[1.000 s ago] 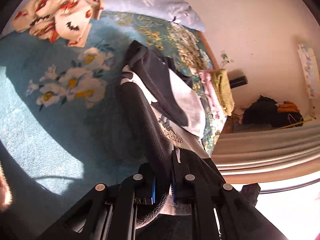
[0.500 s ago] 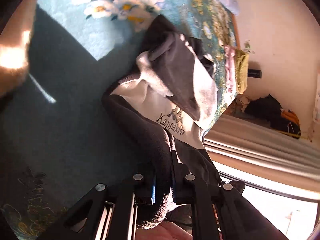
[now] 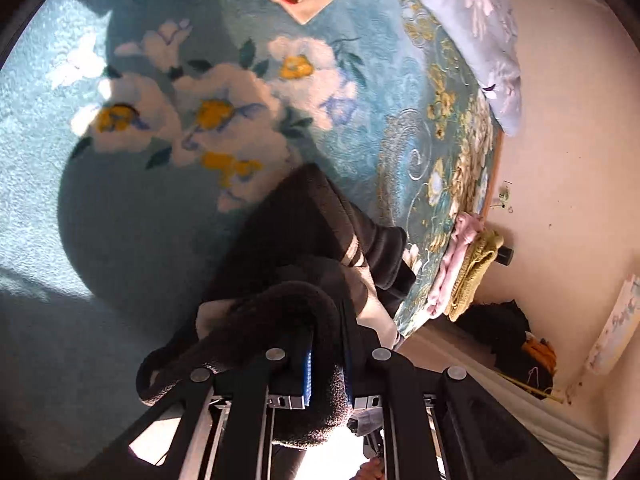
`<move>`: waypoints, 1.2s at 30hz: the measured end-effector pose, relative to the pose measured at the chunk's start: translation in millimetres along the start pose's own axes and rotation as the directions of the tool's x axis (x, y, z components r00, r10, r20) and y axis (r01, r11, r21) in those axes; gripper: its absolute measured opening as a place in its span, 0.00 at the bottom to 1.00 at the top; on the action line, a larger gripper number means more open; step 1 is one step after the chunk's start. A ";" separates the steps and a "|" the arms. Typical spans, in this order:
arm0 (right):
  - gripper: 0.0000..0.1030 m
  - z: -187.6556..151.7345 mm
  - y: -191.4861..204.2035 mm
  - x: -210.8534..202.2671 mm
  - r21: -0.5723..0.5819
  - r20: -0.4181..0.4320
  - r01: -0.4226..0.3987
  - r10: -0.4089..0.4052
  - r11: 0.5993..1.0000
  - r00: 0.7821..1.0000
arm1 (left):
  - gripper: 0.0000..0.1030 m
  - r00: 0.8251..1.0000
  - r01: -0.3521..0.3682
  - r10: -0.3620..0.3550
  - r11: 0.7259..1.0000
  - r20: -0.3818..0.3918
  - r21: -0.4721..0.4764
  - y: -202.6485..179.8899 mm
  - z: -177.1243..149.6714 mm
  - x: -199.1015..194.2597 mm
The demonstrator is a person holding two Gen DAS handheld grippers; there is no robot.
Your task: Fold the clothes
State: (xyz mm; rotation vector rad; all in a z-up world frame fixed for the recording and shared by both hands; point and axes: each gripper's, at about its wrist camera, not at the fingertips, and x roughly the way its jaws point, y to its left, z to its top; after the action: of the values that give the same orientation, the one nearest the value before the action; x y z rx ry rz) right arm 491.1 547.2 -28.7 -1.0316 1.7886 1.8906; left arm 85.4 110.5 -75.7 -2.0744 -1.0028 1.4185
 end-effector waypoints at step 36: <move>0.20 -27.7 -12.8 2.7 0.046 -0.120 -0.305 0.309 0.951 0.944 | 0.23 0.977 0.215 -0.211 0.961 -0.042 0.172 -19.1 -32.7 -27.0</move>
State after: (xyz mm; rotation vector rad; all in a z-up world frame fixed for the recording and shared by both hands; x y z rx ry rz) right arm 505.4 521.9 -38.2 -0.9234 2.1491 2.0081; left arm 103.6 103.8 -33.5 -1.7943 -1.0181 1.3200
